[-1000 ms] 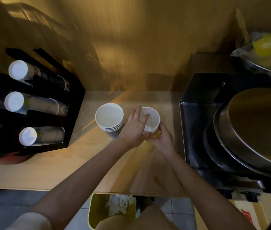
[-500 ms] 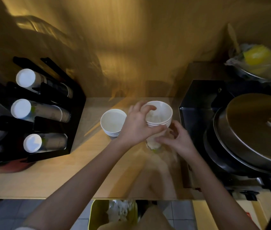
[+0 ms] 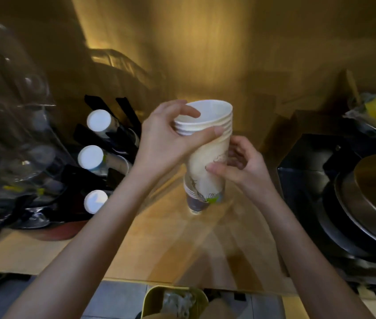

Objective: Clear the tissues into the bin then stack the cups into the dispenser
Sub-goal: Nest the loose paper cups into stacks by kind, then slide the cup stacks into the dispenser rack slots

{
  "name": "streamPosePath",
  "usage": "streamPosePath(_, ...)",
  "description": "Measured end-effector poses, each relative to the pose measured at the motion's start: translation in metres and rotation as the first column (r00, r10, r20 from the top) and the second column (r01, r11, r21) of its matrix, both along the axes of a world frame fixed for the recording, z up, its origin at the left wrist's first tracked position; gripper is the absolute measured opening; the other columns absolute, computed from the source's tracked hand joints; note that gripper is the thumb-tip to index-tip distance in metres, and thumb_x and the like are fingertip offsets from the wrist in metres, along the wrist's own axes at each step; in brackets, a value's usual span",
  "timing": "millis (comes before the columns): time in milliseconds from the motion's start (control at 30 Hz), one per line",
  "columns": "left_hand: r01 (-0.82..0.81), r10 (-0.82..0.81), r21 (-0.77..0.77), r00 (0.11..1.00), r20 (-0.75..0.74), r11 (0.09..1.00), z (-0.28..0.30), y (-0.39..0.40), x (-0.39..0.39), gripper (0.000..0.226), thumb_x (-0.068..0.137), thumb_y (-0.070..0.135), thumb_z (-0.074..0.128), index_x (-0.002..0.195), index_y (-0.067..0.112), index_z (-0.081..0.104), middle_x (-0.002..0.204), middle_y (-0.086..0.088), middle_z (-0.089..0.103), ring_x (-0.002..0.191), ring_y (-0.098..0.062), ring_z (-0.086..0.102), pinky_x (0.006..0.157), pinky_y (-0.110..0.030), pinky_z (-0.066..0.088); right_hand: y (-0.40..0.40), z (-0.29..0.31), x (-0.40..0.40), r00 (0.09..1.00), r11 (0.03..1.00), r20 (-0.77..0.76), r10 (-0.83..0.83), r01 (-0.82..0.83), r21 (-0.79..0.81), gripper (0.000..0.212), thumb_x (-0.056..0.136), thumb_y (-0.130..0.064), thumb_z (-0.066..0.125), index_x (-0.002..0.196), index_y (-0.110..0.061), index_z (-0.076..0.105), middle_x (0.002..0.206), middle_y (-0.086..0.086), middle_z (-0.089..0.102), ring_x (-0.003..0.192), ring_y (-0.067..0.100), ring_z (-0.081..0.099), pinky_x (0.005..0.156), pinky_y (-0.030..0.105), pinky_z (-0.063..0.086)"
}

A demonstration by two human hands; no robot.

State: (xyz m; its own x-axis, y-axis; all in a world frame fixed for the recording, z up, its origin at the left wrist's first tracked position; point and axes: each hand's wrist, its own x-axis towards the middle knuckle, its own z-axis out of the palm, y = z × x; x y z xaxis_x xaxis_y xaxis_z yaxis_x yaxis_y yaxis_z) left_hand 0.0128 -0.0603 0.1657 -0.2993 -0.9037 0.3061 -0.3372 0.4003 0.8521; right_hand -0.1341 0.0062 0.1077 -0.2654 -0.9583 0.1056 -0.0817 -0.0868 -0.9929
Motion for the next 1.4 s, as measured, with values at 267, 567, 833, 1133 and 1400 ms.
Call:
streamPosePath(267, -0.135, 0.296, 0.444, 0.901, -0.317, 0.886, -0.01, -0.016, 0.117, 0.025, 0.064, 0.045, 0.071, 0.072, 0.021, 0.069, 0.067, 0.004, 0.066, 0.063, -0.01, 0.064, 0.055, -0.024, 0.051, -0.032, 0.005, 0.077, 0.934, 0.934, 0.124, 0.336, -0.347, 0.086, 0.047, 0.058, -0.023, 0.073, 0.102, -0.027, 0.058, 0.095, -0.011, 0.067, 0.081, -0.005, 0.065, 0.066, 0.01, 0.049)
streamPosePath(567, -0.107, 0.436, 0.638, 0.814, -0.385, 0.763, -0.069, -0.003, 0.193, 0.019, 0.08, 0.039, 0.063, 0.083, 0.021, 0.07, 0.099, -0.008, 0.07, 0.095, -0.017, 0.069, 0.085, -0.039, 0.055, -0.033, -0.059, 0.16, 0.681, 0.914, 0.731, -0.041, -0.269, 0.303, 0.02, 0.082, -0.022, 0.057, 0.076, -0.02, 0.076, 0.081, -0.003, 0.077, 0.08, 0.014, 0.071, 0.074, 0.032, 0.056)
streamPosePath(833, -0.373, 0.403, 0.299, 0.914, -0.041, 0.878, -0.093, 0.005, 0.204, 0.028, 0.096, 0.023, 0.038, 0.12, 0.017, 0.051, 0.095, 0.008, 0.056, 0.087, -0.006, 0.053, 0.065, -0.003, 0.038, -0.029, -0.052, 0.182, 0.75, 0.952, 0.645, -0.144, -0.074, 0.299, 0.031, 0.079, -0.017, 0.064, 0.109, -0.011, 0.061, 0.103, 0.003, 0.07, 0.092, 0.015, 0.069, 0.076, 0.038, 0.059)
streamPosePath(1133, -0.246, 0.337, 0.56, 0.939, -0.064, 0.791, -0.116, 0.009, 0.221, 0.046, 0.078, 0.034, 0.039, 0.122, 0.04, 0.051, 0.125, -0.004, 0.058, 0.114, -0.025, 0.054, 0.099, -0.049, 0.046, -0.02, -0.01, 0.195, 0.999, 0.999, 0.054, 0.003, -0.006, 0.046, 0.056, 0.057, -0.033, 0.084, 0.107, -0.033, 0.058, 0.109, -0.008, 0.062, 0.098, 0.0, 0.06, 0.072, 0.02, 0.055)
streamPosePath(1400, -0.203, 0.311, 0.772, 0.95, 0.008, 0.602, -0.122, -0.021, 0.216, 0.039, 0.088, 0.048, 0.035, 0.103, 0.024, 0.06, 0.124, -0.014, 0.06, 0.11, -0.027, 0.057, 0.098, -0.04, 0.046, -0.041, -0.01, 0.21, 0.952, 0.994, -0.286, 0.107, -0.091, 0.068, 0.059, 0.065, -0.029, 0.081, 0.115, -0.026, 0.051, 0.107, -0.015, 0.059, 0.098, -0.004, 0.054, 0.073, 0.013, 0.049)
